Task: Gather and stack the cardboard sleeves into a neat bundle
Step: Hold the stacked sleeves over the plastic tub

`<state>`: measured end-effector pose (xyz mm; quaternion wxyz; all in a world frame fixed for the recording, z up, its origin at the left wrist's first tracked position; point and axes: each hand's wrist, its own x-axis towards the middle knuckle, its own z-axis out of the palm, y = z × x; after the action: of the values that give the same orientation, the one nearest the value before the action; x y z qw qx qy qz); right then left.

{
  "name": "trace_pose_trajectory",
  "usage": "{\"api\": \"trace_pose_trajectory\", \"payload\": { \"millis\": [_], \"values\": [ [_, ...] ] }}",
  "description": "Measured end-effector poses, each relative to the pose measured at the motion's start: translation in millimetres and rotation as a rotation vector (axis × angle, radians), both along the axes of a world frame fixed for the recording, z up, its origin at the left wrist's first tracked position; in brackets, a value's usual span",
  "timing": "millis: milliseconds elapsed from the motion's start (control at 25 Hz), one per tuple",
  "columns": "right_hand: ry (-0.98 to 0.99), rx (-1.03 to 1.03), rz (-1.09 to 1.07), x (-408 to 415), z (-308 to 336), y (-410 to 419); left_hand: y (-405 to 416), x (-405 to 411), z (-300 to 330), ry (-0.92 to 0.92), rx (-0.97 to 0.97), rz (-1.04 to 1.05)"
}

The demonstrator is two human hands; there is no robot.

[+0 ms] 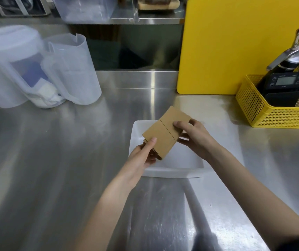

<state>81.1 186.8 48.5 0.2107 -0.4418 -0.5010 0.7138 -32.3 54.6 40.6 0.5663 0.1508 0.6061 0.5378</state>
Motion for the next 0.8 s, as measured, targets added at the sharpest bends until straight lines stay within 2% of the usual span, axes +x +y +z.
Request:
{"api": "trace_pose_trajectory", "payload": {
  "millis": [120,280,480,800],
  "values": [
    [-0.061,-0.048,0.031,-16.5,-11.3,13.0,12.2,-1.2,-1.8,-0.358,-0.039,0.162],
    [-0.151,-0.089,0.063,-38.2,-20.8,22.5,25.8,-5.6,-3.8,-0.556,-0.121,0.342],
    [-0.224,-0.146,0.100,-50.7,-37.9,29.2,35.1,-6.1,-8.1,-0.614,-0.179,0.469],
    [-0.302,-0.173,0.193,-66.1,-59.4,30.3,40.4,-10.9,-26.1,-0.621,-0.249,0.531]
  ]
}}
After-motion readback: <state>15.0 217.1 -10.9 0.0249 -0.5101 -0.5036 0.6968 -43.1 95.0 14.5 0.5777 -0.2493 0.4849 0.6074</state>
